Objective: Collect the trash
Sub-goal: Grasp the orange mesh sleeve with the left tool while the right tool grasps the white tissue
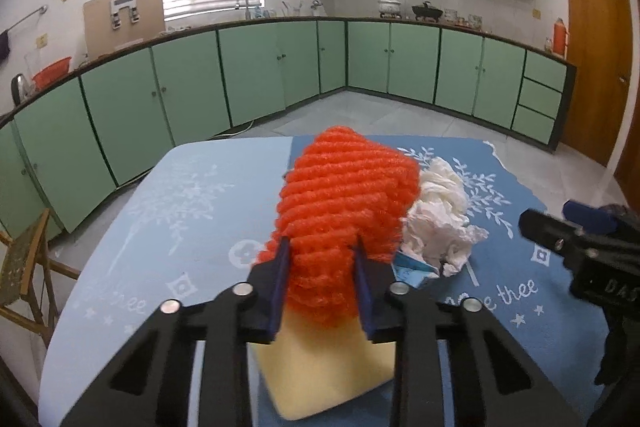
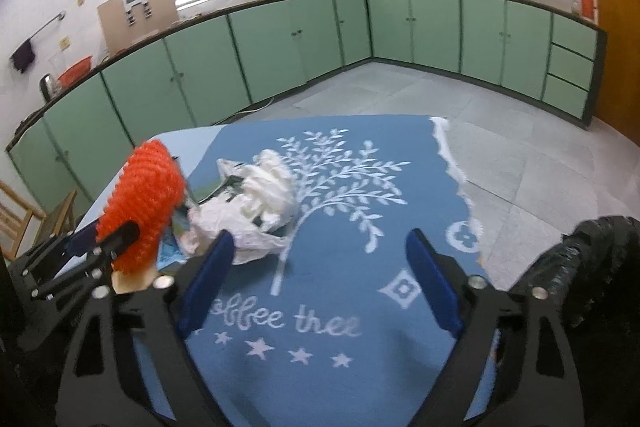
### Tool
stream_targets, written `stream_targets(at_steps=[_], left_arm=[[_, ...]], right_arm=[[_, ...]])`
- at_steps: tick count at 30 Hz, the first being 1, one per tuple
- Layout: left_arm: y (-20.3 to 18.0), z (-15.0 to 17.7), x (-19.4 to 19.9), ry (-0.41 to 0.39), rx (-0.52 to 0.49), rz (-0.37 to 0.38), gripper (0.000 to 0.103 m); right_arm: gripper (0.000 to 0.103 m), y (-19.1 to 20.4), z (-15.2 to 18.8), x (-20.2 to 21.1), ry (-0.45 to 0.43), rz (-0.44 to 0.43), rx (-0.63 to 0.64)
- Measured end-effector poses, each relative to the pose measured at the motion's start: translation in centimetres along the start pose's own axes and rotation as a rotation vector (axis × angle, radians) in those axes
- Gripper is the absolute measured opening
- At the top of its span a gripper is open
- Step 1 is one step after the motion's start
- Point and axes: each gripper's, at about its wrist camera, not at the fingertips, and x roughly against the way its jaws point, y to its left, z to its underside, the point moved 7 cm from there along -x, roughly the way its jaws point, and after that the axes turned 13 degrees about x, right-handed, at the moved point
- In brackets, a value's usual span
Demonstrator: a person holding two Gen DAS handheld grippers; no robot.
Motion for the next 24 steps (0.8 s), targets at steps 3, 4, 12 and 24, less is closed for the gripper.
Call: stream_targets(at_steps=[3, 4, 12, 24], left_arm=[[1.3, -0.8, 0.8, -0.017, 0.042, -0.006, 0.022], [1.7, -1.0, 1.0, -0.022, 0.053, -0.01, 0.022], [3.5, -1.7, 1.6, -0.036, 0.065, -0.043, 0.021], [3.5, -1.6, 1.3, -0.037, 0.075, -0.057, 0.021]], right_arm=[[0.078, 1.4, -0.4, -0.4, -0.009, -0.028, 0.019], [0.077, 2.1, -0.5, -0.6, -0.009, -0.04, 0.033], [0.076, 5.1, -1.3, -2.8, -0.002, -0.072, 0.072], [0.023, 6.5, -0.6, -5.0, 0.055, -0.143, 0.098]])
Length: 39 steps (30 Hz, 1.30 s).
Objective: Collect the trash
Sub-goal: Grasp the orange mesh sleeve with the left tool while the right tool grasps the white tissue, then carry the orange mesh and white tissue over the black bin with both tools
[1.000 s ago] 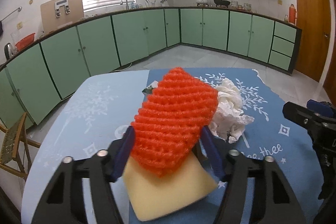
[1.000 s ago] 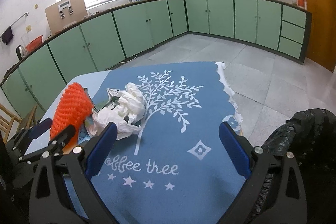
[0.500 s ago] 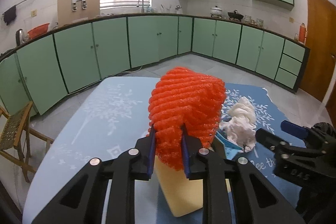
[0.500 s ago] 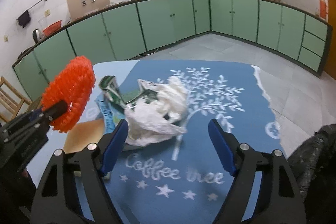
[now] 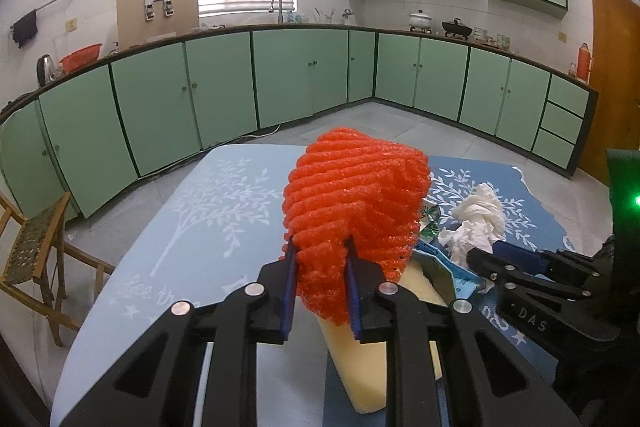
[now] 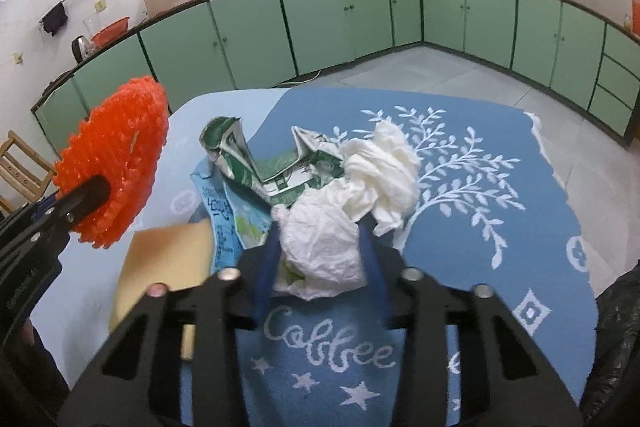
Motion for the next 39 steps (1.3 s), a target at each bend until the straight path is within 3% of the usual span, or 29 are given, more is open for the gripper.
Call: stream_targets(at_steps=[9, 39], left_arm=[[0.0, -0.2, 1.0, -0.012, 0.005, 0.0, 0.021], [-1.9, -0.4, 8.4, -0.046, -0.028, 0.072, 0.021]], right_arm=[[0.012, 0.0, -0.2, 2.2, -0.033, -0.028, 0.0], [0.012, -1.4, -0.6, 13.8, -0.148, 0.011, -0.037]])
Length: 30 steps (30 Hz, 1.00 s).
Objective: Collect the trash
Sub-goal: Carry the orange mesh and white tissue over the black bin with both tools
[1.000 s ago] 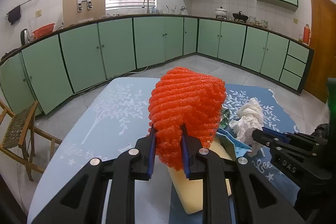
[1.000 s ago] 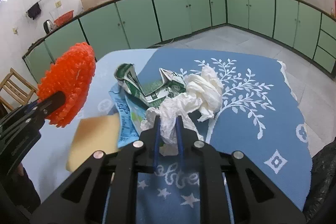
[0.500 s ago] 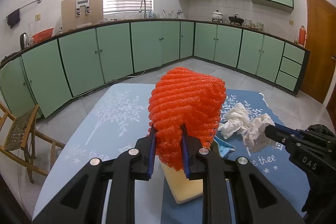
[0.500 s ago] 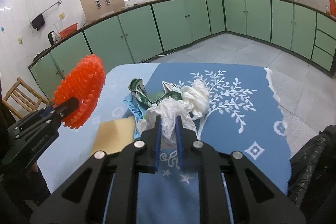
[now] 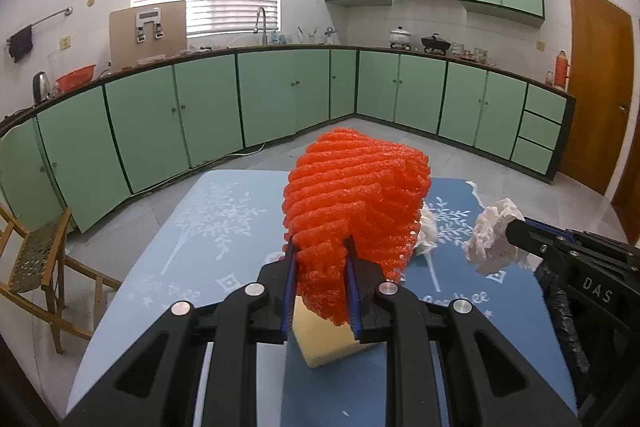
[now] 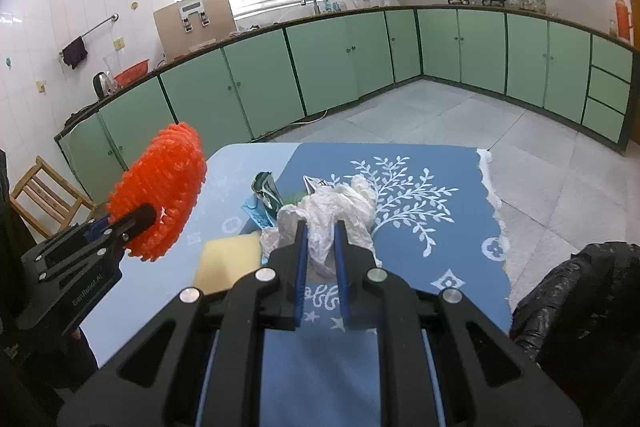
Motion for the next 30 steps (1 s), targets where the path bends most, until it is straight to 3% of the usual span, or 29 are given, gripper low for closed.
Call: stream_targets(at_steps=[12, 30], left_arm=[[-3.5, 0.4, 2.6, -0.004, -0.03, 0.058, 0.021], [-14.5, 3.0, 5.2, 0.036, -0.117, 0.234, 0.021]], right_arm=[[0.012, -1.3, 0.2, 4.4, -0.03, 0.035, -0.018], [0.012, -8.5, 3.5, 13.6, -0.063, 0.186, -0.084]])
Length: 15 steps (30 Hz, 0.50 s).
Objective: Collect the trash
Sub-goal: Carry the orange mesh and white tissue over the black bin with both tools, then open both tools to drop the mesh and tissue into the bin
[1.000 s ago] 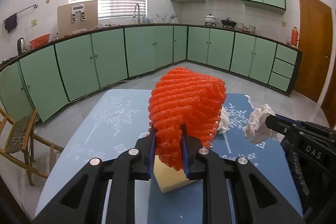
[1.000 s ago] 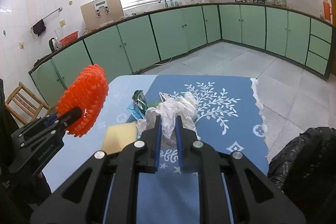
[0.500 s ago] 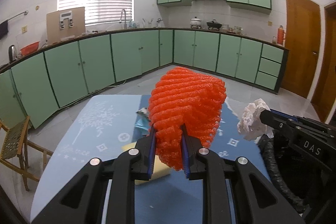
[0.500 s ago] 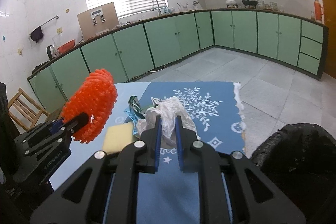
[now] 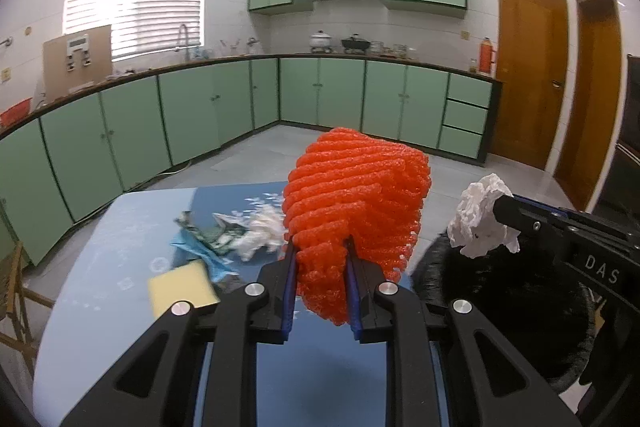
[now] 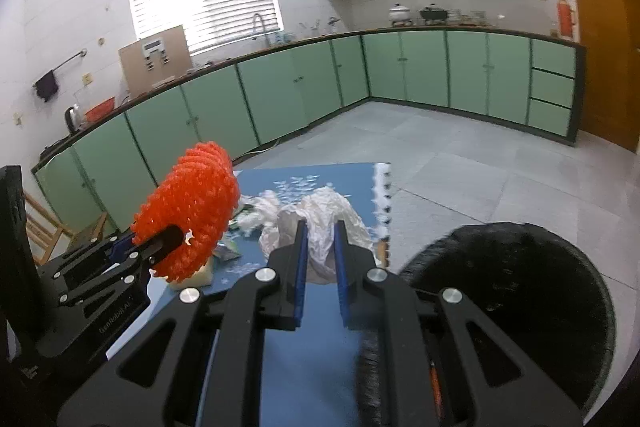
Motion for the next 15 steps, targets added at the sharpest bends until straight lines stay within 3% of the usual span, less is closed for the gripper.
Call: stream_targets(at_steps=[15], left_arm=[[-9.7, 2.3, -2.5, 0.044, -0.058, 0.127, 0.021]], right_arm=[[0.012, -9.0, 4.3, 4.6, 0.021, 0.165, -0.072]])
